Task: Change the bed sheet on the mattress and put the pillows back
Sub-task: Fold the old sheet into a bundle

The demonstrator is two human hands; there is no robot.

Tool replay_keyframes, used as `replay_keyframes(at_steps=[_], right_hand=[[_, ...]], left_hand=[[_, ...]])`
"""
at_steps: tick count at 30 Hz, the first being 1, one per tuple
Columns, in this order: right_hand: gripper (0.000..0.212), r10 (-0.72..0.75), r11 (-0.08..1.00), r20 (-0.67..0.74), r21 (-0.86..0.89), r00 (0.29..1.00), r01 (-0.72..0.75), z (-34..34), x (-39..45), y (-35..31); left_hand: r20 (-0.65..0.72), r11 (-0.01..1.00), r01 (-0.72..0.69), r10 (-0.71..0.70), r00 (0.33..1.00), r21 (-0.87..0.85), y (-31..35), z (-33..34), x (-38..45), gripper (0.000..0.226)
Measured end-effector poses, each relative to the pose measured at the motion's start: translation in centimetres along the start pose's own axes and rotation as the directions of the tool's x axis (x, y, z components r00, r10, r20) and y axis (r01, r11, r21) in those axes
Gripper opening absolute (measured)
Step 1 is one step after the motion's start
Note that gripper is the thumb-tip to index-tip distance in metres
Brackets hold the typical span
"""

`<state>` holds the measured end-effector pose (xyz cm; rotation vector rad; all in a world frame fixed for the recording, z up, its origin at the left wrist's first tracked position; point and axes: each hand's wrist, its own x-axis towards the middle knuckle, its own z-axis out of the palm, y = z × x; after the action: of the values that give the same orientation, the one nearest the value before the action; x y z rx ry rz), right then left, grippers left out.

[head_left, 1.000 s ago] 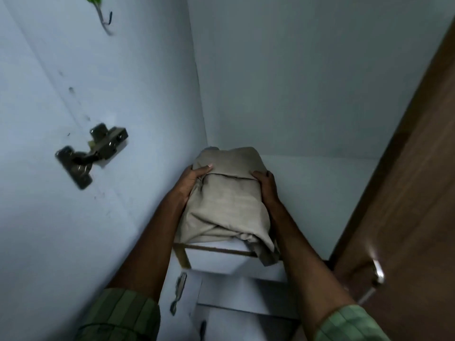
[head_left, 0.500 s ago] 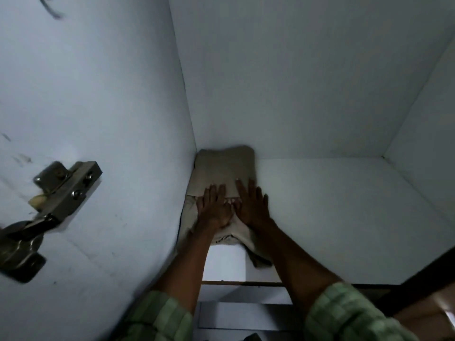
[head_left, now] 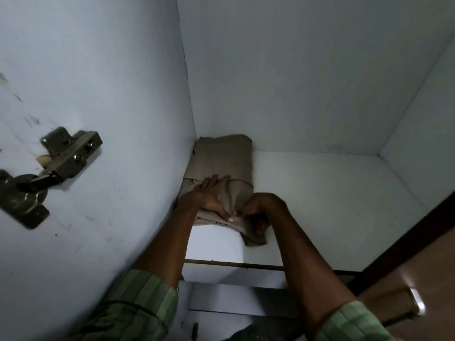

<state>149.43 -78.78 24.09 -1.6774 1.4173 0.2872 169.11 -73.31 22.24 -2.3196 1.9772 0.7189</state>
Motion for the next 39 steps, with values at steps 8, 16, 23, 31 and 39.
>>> replay_keyframes(at_steps=[8, 16, 23, 31, 39], right_hand=[[0.008, -0.232, 0.557, -0.120, 0.797, 0.965, 0.233, 3.6, -0.9, -1.4], [0.040, -0.084, -0.078, -0.167, 0.984, 0.982, 0.161, 4.8, -0.3, -0.4], [0.072, -0.478, 0.852, -0.692, -0.215, 0.541, 0.477, 7.3, -0.5, 2.5], [0.073, -0.609, 0.778, -0.312, -0.413, 0.730, 0.473, 7.8, -3.5, 4.0], [0.086, -0.650, 0.758, -0.307, -0.338, 0.695, 0.559, 14.3, -10.5, 10.0]], left_hand=[[-0.488, 0.998, -0.037, 0.060, 0.871, 0.057, 1.6, 1.4, -1.3, 0.076], [-0.556, 0.972, -0.227, 0.219, 0.802, 0.055, 1.0, 2.6, -2.8, 0.061], [-0.217, 0.986, -0.097, 0.125, 0.968, 0.135, 2.1, 7.3, -5.7, 0.079], [-0.413, 1.000, -0.025, 0.023, 0.911, 0.003, 4.1, 9.7, -10.3, 0.068], [-0.641, 0.997, -0.016, -0.032, 0.767, -0.069, 7.5, 13.9, -20.1, 0.072]])
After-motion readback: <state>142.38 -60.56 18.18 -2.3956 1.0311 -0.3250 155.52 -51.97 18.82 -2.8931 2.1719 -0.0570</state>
